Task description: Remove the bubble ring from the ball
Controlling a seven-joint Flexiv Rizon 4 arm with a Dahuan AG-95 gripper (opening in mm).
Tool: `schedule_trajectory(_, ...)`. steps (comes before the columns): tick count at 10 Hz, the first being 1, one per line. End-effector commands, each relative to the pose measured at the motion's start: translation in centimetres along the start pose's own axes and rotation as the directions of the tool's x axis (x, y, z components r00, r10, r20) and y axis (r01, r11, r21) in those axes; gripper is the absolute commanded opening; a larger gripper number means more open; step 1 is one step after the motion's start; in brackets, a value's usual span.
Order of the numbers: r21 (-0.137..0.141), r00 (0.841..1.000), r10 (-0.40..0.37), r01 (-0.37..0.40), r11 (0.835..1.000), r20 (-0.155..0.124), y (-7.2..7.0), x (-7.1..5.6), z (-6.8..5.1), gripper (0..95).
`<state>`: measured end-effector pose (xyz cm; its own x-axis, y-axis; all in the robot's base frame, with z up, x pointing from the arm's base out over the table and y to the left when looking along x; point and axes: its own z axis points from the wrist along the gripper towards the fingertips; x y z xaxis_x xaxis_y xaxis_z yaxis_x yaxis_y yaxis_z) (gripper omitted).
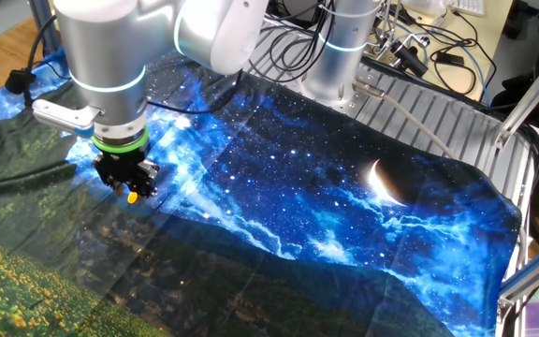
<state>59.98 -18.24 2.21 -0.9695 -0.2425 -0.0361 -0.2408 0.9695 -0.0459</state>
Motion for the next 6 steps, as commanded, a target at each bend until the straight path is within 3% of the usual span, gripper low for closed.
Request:
schedule_trajectory(1, 0.002, 1.0, 0.0, 0.0, 1.0, 0.003, -0.32, 0.8, 0.18, 38.0)
schedule_trajectory(6, -0.002, 1.0, 0.0, 0.0, 1.0, -0.007, -1.01, 1.4, 0.55, 38.0)
